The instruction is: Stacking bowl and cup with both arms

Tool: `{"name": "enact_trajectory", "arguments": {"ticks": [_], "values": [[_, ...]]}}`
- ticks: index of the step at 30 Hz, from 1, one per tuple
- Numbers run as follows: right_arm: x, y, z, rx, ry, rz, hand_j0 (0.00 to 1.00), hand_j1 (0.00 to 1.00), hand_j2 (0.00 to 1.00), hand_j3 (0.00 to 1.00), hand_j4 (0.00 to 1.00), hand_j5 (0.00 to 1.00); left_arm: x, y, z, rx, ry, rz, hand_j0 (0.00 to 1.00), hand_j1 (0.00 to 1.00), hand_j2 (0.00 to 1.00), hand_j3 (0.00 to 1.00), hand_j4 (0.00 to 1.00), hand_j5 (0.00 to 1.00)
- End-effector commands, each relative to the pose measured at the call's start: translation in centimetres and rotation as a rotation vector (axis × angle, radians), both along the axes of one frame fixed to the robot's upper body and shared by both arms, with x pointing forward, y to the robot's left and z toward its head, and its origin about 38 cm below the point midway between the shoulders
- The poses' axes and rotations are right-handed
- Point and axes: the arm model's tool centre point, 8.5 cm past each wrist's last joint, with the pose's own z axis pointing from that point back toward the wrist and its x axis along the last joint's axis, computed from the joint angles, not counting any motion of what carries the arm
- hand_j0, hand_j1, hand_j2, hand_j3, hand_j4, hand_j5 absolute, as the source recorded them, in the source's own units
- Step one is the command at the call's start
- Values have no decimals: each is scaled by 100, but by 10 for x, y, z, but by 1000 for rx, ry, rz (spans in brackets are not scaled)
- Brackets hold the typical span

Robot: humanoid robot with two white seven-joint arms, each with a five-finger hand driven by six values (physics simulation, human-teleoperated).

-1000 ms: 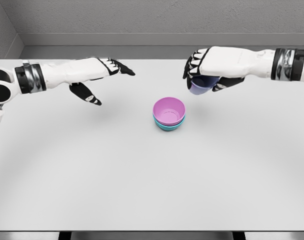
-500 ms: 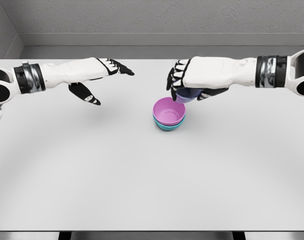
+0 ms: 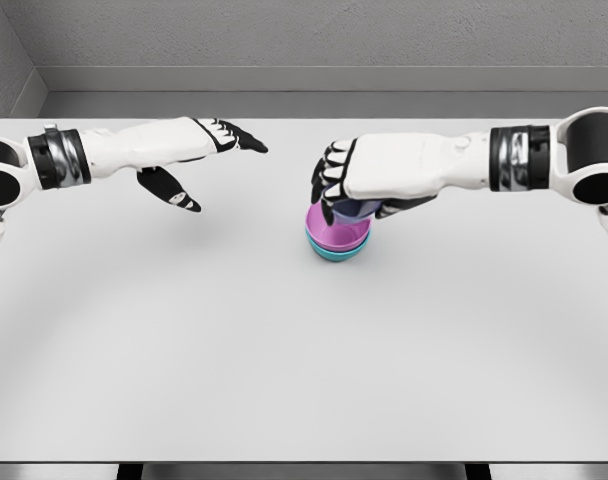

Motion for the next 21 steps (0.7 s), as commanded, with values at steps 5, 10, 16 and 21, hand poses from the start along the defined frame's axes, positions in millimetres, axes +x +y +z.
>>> {"name": "enact_trajectory", "arguments": {"ticks": [5, 10, 16, 21], "values": [[-2, 8, -1, 9, 6, 17, 52, 52, 52, 52, 52, 52, 0, 0, 0, -7, 4, 3, 100, 100, 100, 100, 100, 100], [-2, 9, -4, 2, 11, 20, 53, 53, 53, 53, 53, 53, 0, 0, 0, -7, 4, 3, 100, 100, 100, 100, 100, 100], [-1, 8, -7, -5, 16, 14, 53, 53, 53, 53, 53, 53, 0, 0, 0, -8, 4, 1, 100, 100, 100, 100, 100, 100], [-1, 10, -10, -9, 24, 18, 53, 53, 53, 53, 53, 53, 0, 0, 0, -7, 5, 1, 100, 100, 100, 100, 100, 100]]}}
